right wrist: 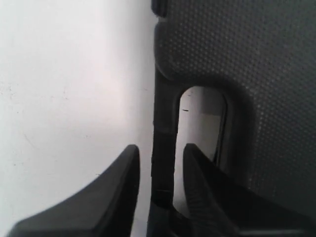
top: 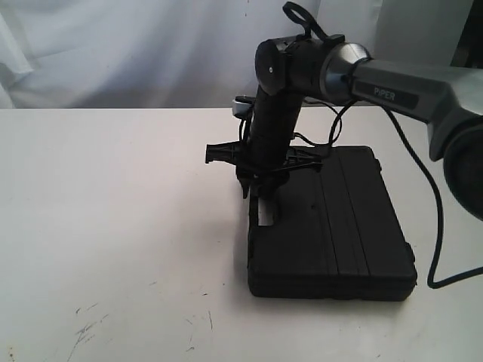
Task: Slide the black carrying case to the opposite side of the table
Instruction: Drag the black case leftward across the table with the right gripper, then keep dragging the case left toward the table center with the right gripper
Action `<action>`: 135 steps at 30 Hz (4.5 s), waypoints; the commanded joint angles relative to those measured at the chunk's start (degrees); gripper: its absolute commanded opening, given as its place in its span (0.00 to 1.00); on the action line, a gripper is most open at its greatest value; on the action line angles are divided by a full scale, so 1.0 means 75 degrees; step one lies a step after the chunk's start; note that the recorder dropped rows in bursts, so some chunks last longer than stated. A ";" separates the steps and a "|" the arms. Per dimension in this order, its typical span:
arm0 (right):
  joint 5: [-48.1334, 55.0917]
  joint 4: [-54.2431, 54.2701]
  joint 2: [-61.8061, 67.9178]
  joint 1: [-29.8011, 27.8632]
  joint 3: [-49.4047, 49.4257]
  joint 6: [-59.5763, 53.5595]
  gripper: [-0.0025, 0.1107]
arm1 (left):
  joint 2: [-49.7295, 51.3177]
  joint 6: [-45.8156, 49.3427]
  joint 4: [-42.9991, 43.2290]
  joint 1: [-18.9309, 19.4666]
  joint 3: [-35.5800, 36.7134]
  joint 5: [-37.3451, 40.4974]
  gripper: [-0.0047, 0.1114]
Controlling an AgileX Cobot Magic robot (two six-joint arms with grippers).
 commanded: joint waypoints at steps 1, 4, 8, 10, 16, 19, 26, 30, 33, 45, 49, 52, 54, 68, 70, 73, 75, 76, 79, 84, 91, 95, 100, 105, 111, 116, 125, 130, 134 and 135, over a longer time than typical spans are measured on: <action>-0.0091 -0.0110 -0.0013 0.0057 -0.0067 0.0177 0.35 | -0.0033 0.0009 -0.0034 0.0016 0.0033 -0.0050 0.04; -0.0164 -0.0201 -0.0013 0.0057 -0.0067 0.0366 0.35 | -0.0033 0.0009 -0.0034 0.0016 0.0033 -0.0050 0.04; -0.0282 -0.0222 -0.0013 0.0057 -0.0067 0.0619 0.35 | -0.0033 0.0009 -0.0034 0.0016 0.0033 -0.0050 0.04; -0.0297 -0.0222 -0.0013 0.0075 -0.0067 0.0734 0.35 | -0.0033 0.0009 -0.0034 0.0016 0.0033 -0.0050 0.04; -0.0275 -0.0424 0.0252 0.0194 -0.0067 0.0969 0.35 | -0.0033 0.0009 -0.0034 0.0016 0.0033 -0.0050 0.04; -0.0243 -0.0457 0.0336 0.0208 -0.0067 0.1074 0.35 | -0.0033 0.0009 -0.0034 0.0016 0.0033 -0.0050 0.04; -0.0190 -0.0491 0.0439 0.0208 -0.0067 0.1124 0.33 | -0.0033 0.0009 -0.0034 0.0016 0.0033 -0.0050 0.04; -0.0210 -0.0491 0.0439 0.0225 -0.0067 0.1124 0.31 | -0.0033 0.0009 -0.0034 0.0016 0.0033 -0.0050 0.04; -0.0207 -0.0491 0.0469 0.0269 -0.0067 0.1124 0.31 | -0.0033 0.0009 -0.0034 0.0016 0.0033 -0.0050 0.04; -0.0209 -0.0513 0.0531 0.0345 -0.0067 0.1214 0.22 | -0.0033 0.0009 -0.0034 0.0016 0.0033 -0.0050 0.04; -0.0056 -0.0513 0.0531 0.0345 -0.0067 0.1214 0.10 | -0.0033 0.0009 -0.0034 0.0016 0.0033 -0.0050 0.04; -0.0025 -0.0479 0.0531 0.0345 -0.0067 0.1214 0.02 | -0.0033 0.0009 -0.0034 0.0016 0.0033 -0.0050 0.04; -0.0015 -0.0329 0.0531 0.0345 -0.0067 0.1200 0.02 | -0.0033 0.0009 -0.0034 0.0016 0.0033 -0.0050 0.04; -0.0681 -0.0220 0.0531 0.0933 -0.0067 0.1588 0.02 | -0.0033 0.0009 -0.0034 0.0016 0.0033 -0.0050 0.04; -0.0779 -0.0203 0.0531 0.1006 -0.0067 0.1661 0.02 | -0.0033 0.0009 -0.0034 0.0016 0.0033 -0.0050 0.04; -0.0902 -0.0188 0.0531 0.1102 -0.0067 0.1789 0.02 | -0.0033 0.0009 -0.0034 0.0016 0.0033 -0.0050 0.04; -0.0981 -0.0167 0.0531 0.1139 -0.0067 0.1788 0.02 | -0.0033 0.0009 -0.0034 0.0016 0.0033 -0.0050 0.04; -0.1013 -0.0114 0.0531 0.1173 -0.0067 0.1809 0.02 | -0.0033 0.0009 -0.0034 0.0016 0.0033 -0.0050 0.04; -0.1121 0.0008 0.0531 0.1242 -0.0067 0.1839 0.02 | -0.0033 0.0009 -0.0034 0.0016 0.0033 -0.0050 0.04; -0.1281 0.0008 0.0531 0.1326 -0.0067 0.1891 0.02 | -0.0033 0.0009 -0.0034 0.0016 0.0033 -0.0050 0.04; -0.1509 0.0183 0.0531 0.1460 -0.0067 0.1917 0.02 | -0.0033 0.0009 -0.0034 0.0016 0.0033 -0.0050 0.04; -0.1752 0.0256 0.0531 0.1513 -0.0067 0.1947 0.02 | -0.0033 0.0009 -0.0034 0.0016 0.0033 -0.0050 0.04; -0.2148 0.0536 0.0531 0.1577 -0.0067 0.1964 0.02 | -0.0033 0.0009 -0.0034 0.0016 0.0033 -0.0050 0.04; -0.2309 0.0576 0.0531 0.1641 -0.0067 0.2010 0.02 | -0.0033 0.0009 -0.0034 0.0016 0.0033 -0.0050 0.04; -0.2813 0.0613 0.0531 0.1769 -0.0067 0.2204 0.02 | -0.0033 0.0009 -0.0034 0.0016 0.0033 -0.0050 0.04; -0.3121 0.0613 0.0531 0.1788 -0.0067 0.2301 0.02 | -0.0033 0.0009 -0.0034 0.0016 0.0033 -0.0050 0.04; -0.3623 0.0828 0.0531 0.1858 -0.0067 0.2381 0.02 | -0.0033 0.0009 -0.0034 0.0016 0.0033 -0.0050 0.04; -0.3693 0.0842 0.0590 0.1896 -0.0067 0.2381 0.02 | -0.0033 0.0009 -0.0034 0.0016 0.0033 -0.0050 0.04; -0.3786 0.0964 0.0652 0.1961 -0.0067 0.2426 0.02 | -0.0033 0.0009 -0.0034 0.0016 0.0033 -0.0050 0.04; -0.3875 0.0964 0.0669 0.1994 -0.0067 0.2426 0.02 | -0.0033 0.0009 -0.0034 0.0016 0.0033 -0.0050 0.04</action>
